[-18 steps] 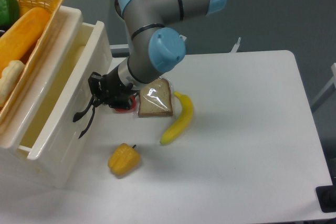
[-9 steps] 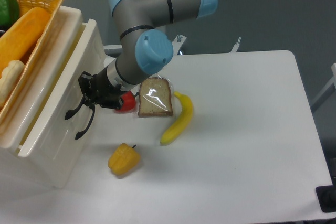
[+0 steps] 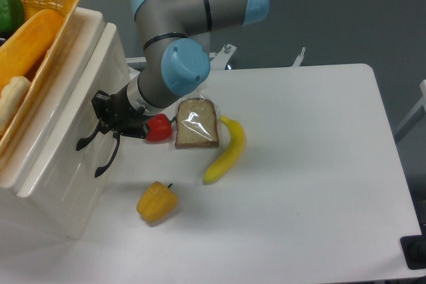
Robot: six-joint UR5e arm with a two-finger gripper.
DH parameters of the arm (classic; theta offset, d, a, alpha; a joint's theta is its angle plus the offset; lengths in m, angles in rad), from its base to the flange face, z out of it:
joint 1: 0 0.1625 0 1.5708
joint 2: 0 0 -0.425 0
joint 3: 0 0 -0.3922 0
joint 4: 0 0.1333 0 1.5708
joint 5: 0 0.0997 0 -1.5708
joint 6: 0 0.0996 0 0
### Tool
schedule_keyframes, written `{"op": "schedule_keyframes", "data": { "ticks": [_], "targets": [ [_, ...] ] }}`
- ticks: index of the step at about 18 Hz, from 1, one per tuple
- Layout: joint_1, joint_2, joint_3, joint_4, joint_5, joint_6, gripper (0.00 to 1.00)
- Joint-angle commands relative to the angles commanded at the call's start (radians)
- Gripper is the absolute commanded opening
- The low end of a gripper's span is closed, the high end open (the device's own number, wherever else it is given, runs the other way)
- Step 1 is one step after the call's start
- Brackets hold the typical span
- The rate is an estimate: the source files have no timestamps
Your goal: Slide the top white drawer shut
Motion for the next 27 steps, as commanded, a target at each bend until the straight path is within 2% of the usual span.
{"op": "schedule_keyframes", "data": {
  "ticks": [3, 6, 7, 10, 13, 16, 20, 24, 27],
  "targets": [
    [0.001, 0.002, 0.000, -0.003, 0.020, -0.003, 0.14],
    [0.034, 0.002, 0.003, 0.000, 0.064, 0.001, 0.27],
    [0.056, 0.003, 0.011, 0.002, 0.086, 0.001, 0.35],
    [0.122, 0.003, 0.041, 0.003, 0.147, 0.005, 0.46],
    [0.196, 0.002, 0.061, 0.021, 0.159, 0.006, 0.52],
    [0.257, 0.003, 0.063, 0.046, 0.265, 0.008, 0.55],
    [0.353, 0.002, 0.063, 0.057, 0.304, 0.034, 0.62],
    [0.402, -0.029, 0.067, 0.144, 0.438, 0.090, 0.98],
    [0.457, -0.078, 0.092, 0.189, 0.454, 0.148, 1.00]
  ]
}}
